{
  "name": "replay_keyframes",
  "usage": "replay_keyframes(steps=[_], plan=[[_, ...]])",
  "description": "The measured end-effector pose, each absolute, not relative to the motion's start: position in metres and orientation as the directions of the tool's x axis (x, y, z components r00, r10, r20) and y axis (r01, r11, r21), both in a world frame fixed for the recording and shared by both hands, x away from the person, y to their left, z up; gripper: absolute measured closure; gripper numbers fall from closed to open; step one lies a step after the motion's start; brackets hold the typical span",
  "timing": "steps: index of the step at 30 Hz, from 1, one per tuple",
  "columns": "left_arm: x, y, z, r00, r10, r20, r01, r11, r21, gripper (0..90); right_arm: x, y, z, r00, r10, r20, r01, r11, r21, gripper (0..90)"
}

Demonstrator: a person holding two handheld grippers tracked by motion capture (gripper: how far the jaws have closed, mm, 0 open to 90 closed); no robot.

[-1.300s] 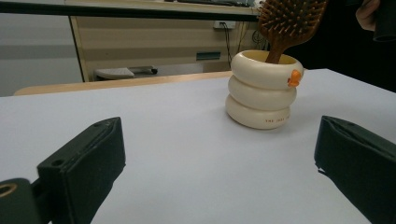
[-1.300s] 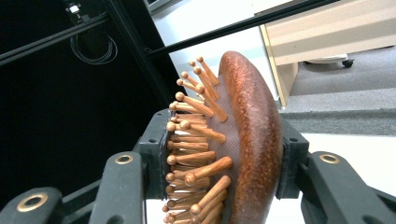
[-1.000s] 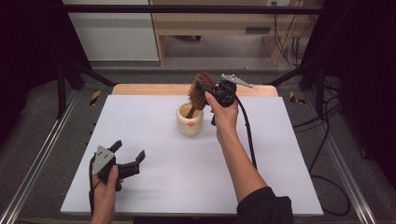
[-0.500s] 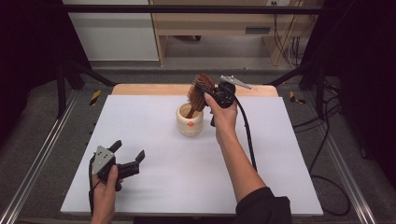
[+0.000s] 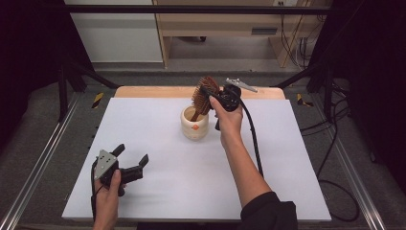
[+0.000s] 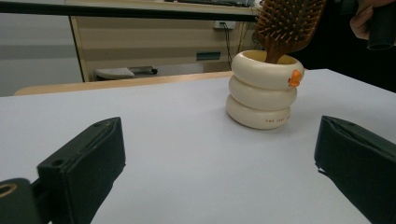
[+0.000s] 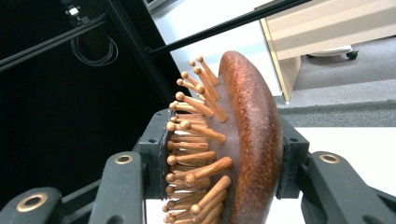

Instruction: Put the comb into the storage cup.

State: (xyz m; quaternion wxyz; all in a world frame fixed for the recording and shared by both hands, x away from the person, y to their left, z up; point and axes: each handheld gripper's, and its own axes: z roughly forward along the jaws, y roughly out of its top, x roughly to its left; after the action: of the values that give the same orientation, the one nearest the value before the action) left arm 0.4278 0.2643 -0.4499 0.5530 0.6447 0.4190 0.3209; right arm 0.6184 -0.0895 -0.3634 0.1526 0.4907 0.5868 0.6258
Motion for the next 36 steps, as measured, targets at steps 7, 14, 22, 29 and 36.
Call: replay_keyframes(steps=[7,14,22,29,36], plan=[[0.4279,0.2643,-0.45,0.443,0.895,-0.05,0.185,-0.037,0.982,2.0,0.6193,-0.09,-0.366,-0.469,0.765,0.441,0.387,-0.27,0.882,50.1],[0.428,0.2638,-0.45,0.445,0.894,-0.05,0.185,-0.037,0.982,2.0,0.62,-0.091,-0.3679,-0.464,0.762,0.451,0.392,-0.279,0.876,50.1],[0.4282,0.2628,-0.4503,0.451,0.891,-0.051,0.187,-0.038,0.982,2.0,0.6207,-0.0915,-0.3685,-0.465,0.76,0.455,0.395,-0.282,0.874,50.1],[0.4283,0.2619,-0.4504,0.453,0.89,-0.049,0.187,-0.041,0.982,2.0,0.6212,-0.092,-0.3694,-0.461,0.757,0.463,0.402,-0.287,0.87,50.1],[0.4282,0.2615,-0.4504,0.453,0.89,-0.046,0.186,-0.044,0.982,2.0,0.6216,-0.0923,-0.3706,-0.464,0.754,0.465,0.403,-0.288,0.869,50.1]])
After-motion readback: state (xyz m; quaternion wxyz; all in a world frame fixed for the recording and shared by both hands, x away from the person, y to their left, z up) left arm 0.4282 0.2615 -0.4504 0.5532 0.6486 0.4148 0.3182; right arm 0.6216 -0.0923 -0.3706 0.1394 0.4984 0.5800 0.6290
